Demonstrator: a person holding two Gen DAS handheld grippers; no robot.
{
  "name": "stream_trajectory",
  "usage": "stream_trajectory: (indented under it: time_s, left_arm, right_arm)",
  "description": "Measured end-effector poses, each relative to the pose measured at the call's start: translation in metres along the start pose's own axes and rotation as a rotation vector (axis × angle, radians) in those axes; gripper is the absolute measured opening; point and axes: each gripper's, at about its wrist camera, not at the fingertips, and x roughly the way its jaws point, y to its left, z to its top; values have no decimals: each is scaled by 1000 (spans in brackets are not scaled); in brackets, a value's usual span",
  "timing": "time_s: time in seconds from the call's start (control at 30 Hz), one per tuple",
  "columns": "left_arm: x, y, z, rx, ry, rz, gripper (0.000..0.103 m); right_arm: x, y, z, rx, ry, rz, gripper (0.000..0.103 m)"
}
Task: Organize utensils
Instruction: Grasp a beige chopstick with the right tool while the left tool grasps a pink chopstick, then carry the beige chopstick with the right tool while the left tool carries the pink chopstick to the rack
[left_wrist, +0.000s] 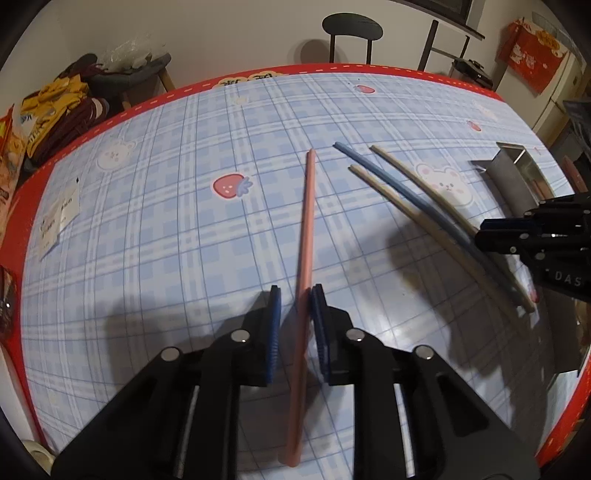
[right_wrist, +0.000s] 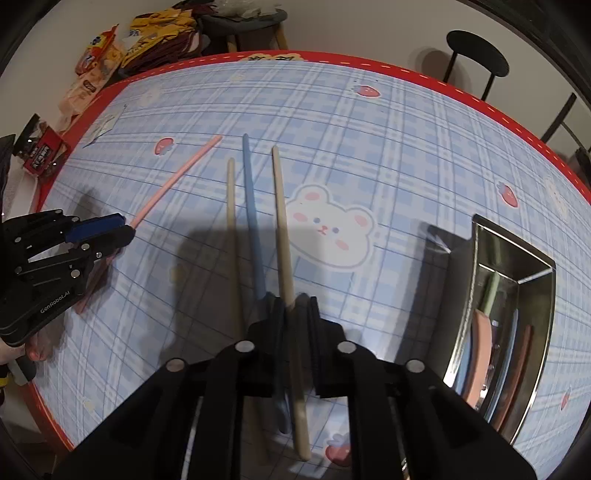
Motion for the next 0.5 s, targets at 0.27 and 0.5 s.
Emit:
stream_trajectory:
  time_s: [0.27, 0.5]
  left_arm:
    - [1, -10, -1, 25, -30, 75, 21]
    - [2, -4, 0, -45, -42, 51, 21]
  right_arm:
    - [1, 5, -1, 11, -11, -41, 8]
    - [2, 4, -1, 23, -11, -43, 8]
